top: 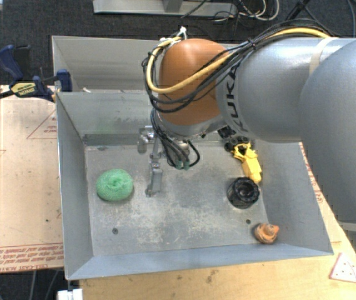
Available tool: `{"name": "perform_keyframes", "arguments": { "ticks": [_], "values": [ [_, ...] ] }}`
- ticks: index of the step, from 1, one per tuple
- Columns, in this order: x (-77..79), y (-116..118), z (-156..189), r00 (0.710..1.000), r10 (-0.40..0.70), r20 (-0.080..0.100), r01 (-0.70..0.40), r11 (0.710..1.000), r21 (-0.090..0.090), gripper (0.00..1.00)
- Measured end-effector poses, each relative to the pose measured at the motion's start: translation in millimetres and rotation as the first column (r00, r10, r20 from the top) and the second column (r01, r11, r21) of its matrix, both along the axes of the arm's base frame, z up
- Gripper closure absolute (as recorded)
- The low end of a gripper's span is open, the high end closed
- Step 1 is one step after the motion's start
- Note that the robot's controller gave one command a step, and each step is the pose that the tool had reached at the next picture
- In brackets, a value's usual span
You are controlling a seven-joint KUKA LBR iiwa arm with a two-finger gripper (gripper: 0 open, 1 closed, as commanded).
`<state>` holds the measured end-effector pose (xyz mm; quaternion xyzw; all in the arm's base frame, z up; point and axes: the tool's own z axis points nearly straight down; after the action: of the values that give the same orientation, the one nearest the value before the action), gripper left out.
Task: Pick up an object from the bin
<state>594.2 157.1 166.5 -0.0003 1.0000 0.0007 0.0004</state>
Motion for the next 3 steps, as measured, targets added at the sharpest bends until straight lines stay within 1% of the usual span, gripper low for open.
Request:
{"name": "perform_keyframes", "arguments": {
  "ticks": [1,2,3],
  "values": [
    [13.0,19.1,-41.0,0.998,-0.063,0.008,0.063,0.998,0.002,0.0],
    [21.5,26.0,-83.0,1.0,0.0,0.001,0.0,1.0,0.0,0.0],
    [28.5,51.5,-85.7,0.957,0.29,0.003,-0.29,0.957,0.0,1.0]
  ]
}}
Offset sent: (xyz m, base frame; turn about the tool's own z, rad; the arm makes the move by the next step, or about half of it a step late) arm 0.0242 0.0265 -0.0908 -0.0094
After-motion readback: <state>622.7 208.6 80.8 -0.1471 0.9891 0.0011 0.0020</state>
